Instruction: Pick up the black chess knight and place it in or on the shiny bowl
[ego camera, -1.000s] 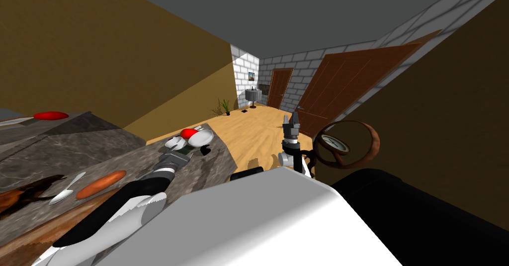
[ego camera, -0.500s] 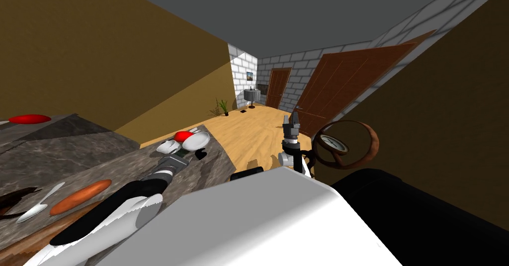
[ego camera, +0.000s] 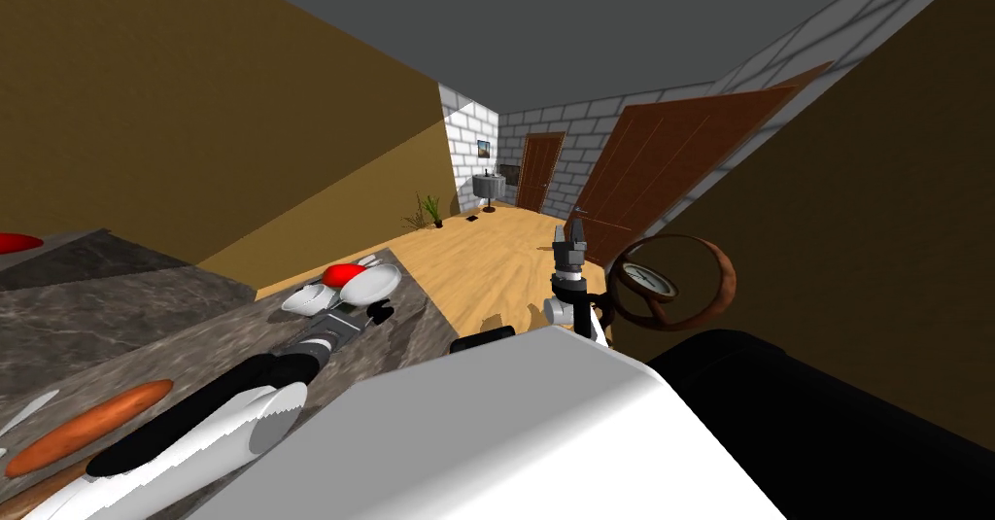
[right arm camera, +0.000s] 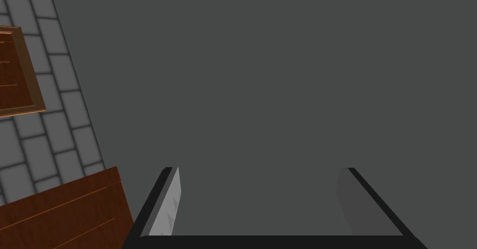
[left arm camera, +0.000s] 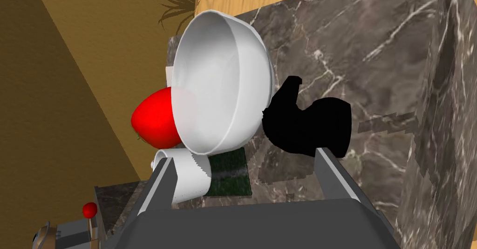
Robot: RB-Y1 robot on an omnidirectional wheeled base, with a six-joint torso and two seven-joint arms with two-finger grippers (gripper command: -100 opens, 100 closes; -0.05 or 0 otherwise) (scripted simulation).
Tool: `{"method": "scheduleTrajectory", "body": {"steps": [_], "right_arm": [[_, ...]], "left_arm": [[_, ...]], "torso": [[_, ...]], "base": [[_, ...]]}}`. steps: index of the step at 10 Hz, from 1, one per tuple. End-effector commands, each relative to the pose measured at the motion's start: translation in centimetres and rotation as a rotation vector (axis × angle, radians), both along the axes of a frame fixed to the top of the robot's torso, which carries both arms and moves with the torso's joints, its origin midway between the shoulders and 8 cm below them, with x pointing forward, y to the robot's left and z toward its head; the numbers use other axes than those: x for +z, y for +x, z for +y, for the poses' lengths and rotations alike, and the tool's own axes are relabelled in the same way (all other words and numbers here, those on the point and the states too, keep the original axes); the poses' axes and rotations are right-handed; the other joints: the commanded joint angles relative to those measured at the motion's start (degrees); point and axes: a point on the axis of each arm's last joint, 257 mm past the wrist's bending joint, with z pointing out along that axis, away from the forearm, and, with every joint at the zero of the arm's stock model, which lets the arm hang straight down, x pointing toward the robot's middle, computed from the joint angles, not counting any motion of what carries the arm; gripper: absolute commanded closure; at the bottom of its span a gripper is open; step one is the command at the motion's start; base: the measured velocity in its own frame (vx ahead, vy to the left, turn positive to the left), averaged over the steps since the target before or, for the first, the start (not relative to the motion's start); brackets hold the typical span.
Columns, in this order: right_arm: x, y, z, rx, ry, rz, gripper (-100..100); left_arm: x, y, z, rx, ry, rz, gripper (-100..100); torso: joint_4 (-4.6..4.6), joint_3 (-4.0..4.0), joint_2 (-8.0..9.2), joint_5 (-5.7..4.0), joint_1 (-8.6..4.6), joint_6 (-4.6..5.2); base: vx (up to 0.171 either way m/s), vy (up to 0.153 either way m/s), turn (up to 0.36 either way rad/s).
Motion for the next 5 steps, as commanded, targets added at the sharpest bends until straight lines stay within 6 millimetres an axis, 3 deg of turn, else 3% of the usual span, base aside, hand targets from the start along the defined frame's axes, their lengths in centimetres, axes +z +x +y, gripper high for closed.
{"method": "scheduleTrajectory", "body": {"steps": [1,5], "right_arm": [[0.0,0.0,0.0,0.000,0.000,0.000,0],[0.0,0.0,0.0,0.000,0.000,0.000,0]], "left_arm": [[-0.8,-1.1,0.3,0.022,-0.024,0.044,-100],[-2.0,-2.6,1.0,0.054,-0.053,0.117,-100]], "torso": [[0.00,0.00,0.00,0.00,0.00,0.00],[0.02,0.04,0.08,0.00,-0.01,0.00]], "base": [[0.071,-0.031,-0.071],[0.040,-0.030,-0.034]]}}
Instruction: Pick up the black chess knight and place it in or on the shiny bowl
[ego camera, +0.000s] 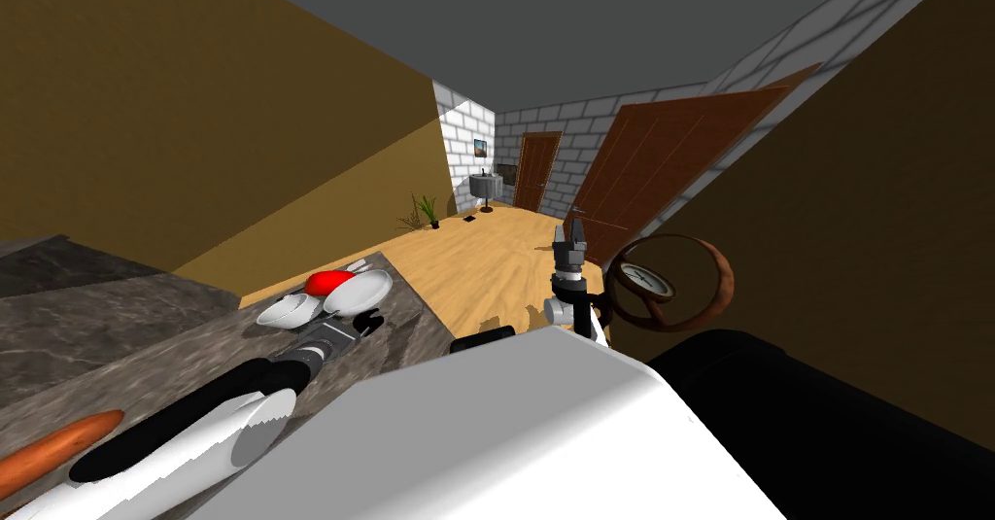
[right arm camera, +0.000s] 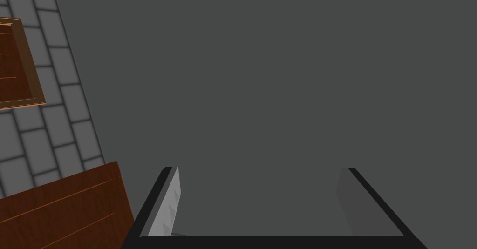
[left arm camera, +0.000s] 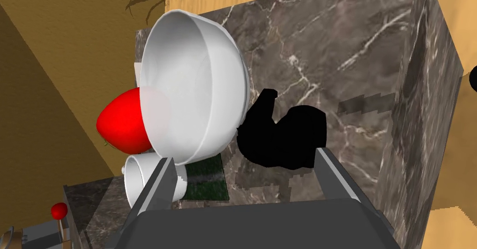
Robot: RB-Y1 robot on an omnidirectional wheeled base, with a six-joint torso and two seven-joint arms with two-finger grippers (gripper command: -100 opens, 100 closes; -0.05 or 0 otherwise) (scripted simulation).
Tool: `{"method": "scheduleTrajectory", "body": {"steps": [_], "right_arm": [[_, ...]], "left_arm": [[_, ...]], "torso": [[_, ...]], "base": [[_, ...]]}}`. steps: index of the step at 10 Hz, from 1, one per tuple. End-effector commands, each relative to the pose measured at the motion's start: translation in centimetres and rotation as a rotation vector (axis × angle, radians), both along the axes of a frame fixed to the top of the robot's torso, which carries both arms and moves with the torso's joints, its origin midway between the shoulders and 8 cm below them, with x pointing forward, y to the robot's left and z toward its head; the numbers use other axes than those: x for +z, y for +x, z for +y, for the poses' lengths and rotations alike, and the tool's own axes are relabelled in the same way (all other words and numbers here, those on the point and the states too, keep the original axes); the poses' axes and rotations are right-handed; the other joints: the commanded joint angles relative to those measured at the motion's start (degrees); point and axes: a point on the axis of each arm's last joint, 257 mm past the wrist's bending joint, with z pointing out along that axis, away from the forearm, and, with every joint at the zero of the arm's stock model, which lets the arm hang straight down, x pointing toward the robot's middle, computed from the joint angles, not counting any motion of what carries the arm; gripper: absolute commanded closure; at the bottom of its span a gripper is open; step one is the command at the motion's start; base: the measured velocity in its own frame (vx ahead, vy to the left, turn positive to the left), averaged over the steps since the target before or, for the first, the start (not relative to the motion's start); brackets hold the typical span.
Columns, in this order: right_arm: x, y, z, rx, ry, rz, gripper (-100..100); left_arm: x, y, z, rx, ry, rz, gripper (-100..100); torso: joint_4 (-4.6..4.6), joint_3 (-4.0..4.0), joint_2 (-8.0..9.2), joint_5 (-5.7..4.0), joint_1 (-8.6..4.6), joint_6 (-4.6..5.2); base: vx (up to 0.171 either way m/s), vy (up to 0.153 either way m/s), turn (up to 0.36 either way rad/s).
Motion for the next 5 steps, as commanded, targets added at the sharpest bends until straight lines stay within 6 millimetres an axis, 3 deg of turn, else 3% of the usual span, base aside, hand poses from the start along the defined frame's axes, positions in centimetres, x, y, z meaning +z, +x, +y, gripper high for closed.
{"method": "scheduleTrajectory", "body": {"steps": [1,4,5], "right_arm": [[0.00,0.00,0.00,0.000,0.000,0.000,0],[0.00,0.00,0.00,0.000,0.000,0.000,0],[0.00,0.00,0.00,0.000,0.000,0.000,0]], "left_arm": [[-0.46,-0.65,0.30,0.015,-0.013,0.032,-100],[-0.71,-1.02,0.46,0.023,-0.017,0.050,-100],[-0.78,-1.08,0.47,0.025,-0.019,0.054,0]], "torso": [[0.00,0.00,0.00,0.00,0.00,0.00],[0.00,0.01,0.01,0.02,0.07,0.00],[0.01,0.04,0.08,0.02,0.10,-0.01]], "base": [[0.043,-0.031,-0.033],[0.032,-0.012,-0.025],[0.000,0.000,0.000]]}}
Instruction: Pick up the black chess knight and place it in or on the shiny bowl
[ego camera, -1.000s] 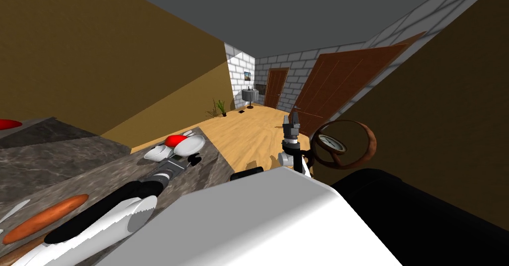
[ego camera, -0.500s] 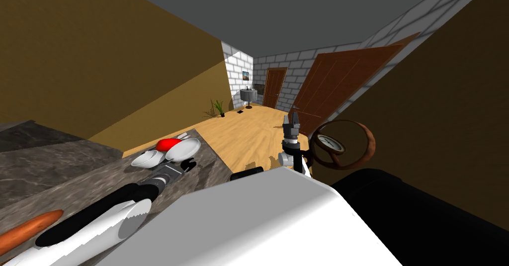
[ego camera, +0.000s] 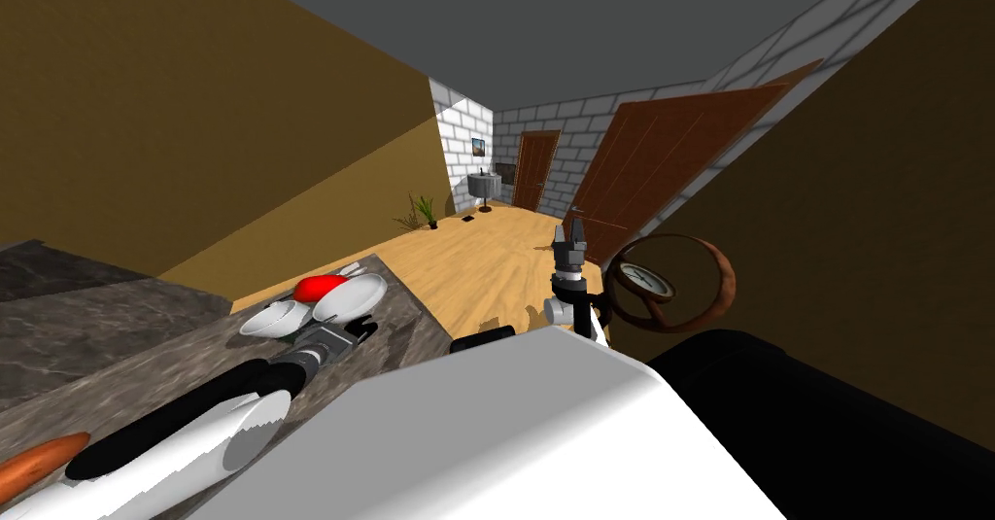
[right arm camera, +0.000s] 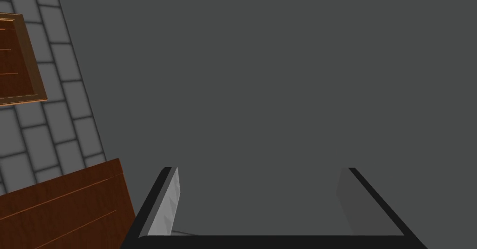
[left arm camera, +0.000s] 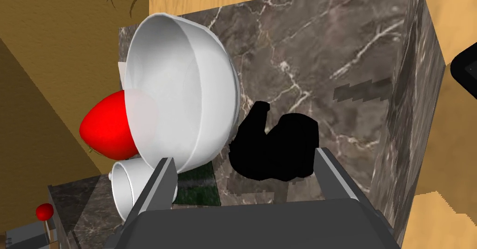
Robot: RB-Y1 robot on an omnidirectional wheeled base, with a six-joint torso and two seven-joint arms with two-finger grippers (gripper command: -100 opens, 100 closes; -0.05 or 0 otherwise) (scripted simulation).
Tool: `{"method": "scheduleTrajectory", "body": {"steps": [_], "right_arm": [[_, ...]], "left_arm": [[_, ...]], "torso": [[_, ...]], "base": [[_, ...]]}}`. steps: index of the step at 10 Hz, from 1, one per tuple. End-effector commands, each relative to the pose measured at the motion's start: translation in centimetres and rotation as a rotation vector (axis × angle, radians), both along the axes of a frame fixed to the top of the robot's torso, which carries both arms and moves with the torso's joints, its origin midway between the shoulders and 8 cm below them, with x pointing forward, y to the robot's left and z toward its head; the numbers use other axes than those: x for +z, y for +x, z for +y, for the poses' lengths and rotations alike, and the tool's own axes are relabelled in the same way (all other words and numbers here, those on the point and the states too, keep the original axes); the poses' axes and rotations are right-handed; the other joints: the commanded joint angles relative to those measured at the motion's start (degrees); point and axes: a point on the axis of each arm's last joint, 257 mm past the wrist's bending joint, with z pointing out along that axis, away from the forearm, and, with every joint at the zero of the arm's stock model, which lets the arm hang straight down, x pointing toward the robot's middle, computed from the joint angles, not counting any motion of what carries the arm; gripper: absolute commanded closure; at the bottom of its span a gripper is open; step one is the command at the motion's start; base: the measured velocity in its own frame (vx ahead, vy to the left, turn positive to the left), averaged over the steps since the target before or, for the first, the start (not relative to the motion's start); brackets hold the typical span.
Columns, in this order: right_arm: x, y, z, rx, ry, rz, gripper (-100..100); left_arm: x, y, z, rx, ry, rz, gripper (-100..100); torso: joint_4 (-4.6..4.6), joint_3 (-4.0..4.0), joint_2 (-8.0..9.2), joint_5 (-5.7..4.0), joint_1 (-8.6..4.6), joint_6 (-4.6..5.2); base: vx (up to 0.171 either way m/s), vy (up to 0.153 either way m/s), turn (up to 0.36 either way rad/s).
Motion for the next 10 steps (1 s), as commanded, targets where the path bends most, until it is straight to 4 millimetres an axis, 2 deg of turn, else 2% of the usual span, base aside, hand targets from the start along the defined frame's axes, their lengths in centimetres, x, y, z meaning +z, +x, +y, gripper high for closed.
{"method": "scheduleTrajectory", "body": {"steps": [1,5,9,10], "right_arm": [[0.0,0.0,0.0,0.000,0.000,0.000,0],[0.0,0.0,0.0,0.000,0.000,0.000,0],[0.0,0.0,0.0,0.000,0.000,0.000,0],[0.0,0.0,0.0,0.000,0.000,0.000,0]], "left_arm": [[-0.3,0.3,2.0,0.041,0.005,0.000,-100],[-1.1,0.6,6.2,0.132,0.006,0.004,-100],[-1.5,0.8,10.1,0.224,-0.001,0.000,-100],[-1.5,0.7,9.5,0.208,0.001,0.001,-100]], "torso": [[0.00,0.00,0.00,0.00,0.00,0.00],[0.12,0.31,0.53,-0.02,-0.09,0.02],[0.09,0.22,0.37,-0.01,-0.03,0.00],[0.09,0.23,0.39,-0.01,-0.04,0.01]], "base": [[-0.062,-0.010,-0.384],[-0.123,-0.028,-0.237],[-0.089,-0.028,-0.218],[-0.042,-0.011,-0.049]]}}
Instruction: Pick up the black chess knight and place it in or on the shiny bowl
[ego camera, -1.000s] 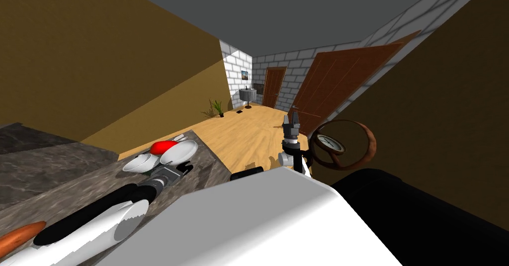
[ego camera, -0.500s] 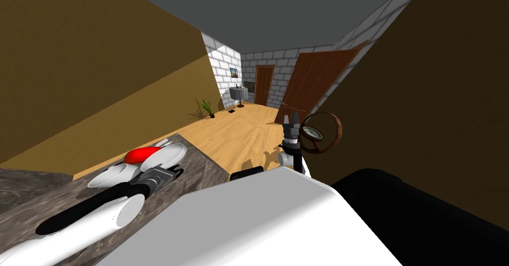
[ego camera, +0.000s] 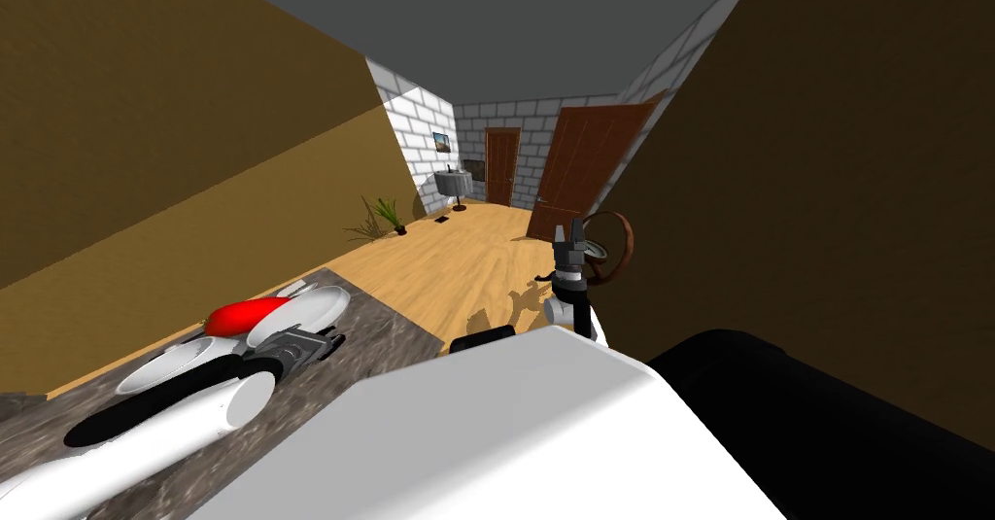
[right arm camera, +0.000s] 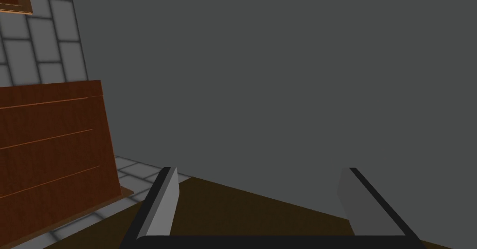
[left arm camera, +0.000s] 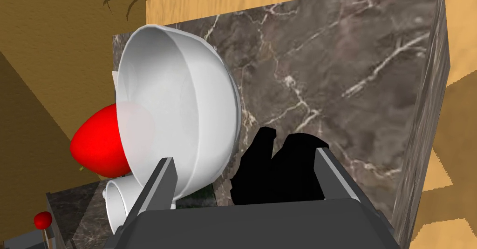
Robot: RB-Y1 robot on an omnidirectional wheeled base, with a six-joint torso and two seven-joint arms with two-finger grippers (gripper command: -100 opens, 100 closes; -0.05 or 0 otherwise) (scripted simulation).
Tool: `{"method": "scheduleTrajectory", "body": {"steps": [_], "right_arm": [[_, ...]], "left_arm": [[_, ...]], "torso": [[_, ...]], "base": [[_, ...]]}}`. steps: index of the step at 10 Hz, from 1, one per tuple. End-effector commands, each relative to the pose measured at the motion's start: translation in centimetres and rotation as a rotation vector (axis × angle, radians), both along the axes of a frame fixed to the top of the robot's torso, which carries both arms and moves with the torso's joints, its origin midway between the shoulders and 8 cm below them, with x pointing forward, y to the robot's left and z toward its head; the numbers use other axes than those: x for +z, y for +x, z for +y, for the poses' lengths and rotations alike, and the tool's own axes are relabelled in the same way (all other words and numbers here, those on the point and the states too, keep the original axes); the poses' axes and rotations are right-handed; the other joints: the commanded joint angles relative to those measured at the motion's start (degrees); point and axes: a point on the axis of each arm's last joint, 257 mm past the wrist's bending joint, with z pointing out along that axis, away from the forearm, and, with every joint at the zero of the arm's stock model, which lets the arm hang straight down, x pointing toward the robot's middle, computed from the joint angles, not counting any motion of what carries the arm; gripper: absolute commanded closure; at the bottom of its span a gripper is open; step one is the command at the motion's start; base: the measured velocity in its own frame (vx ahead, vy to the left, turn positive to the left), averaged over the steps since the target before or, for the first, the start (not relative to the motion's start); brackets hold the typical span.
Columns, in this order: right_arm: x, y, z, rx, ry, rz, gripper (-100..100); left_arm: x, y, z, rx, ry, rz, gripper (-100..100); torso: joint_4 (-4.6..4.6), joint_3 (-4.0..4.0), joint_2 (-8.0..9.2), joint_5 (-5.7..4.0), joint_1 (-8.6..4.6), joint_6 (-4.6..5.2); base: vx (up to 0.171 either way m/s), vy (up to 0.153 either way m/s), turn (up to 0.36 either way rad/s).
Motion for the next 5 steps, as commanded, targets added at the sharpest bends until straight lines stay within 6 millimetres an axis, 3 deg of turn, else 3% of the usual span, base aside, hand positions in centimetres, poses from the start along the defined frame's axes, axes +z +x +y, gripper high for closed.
{"method": "scheduleTrajectory", "body": {"steps": [1,5], "right_arm": [[0.00,0.00,0.00,0.000,0.000,0.000,0],[0.00,0.00,0.00,0.000,0.000,0.000,0]], "left_arm": [[0.00,0.00,0.00,0.000,0.000,0.000,100],[-0.02,-0.02,-0.02,0.000,0.000,0.001,100]], "torso": [[0.00,0.00,0.00,0.00,0.00,0.00],[-0.04,-0.11,-0.19,0.01,0.04,0.00]], "base": [[-0.007,-0.002,0.010],[0.000,0.000,0.000]]}}
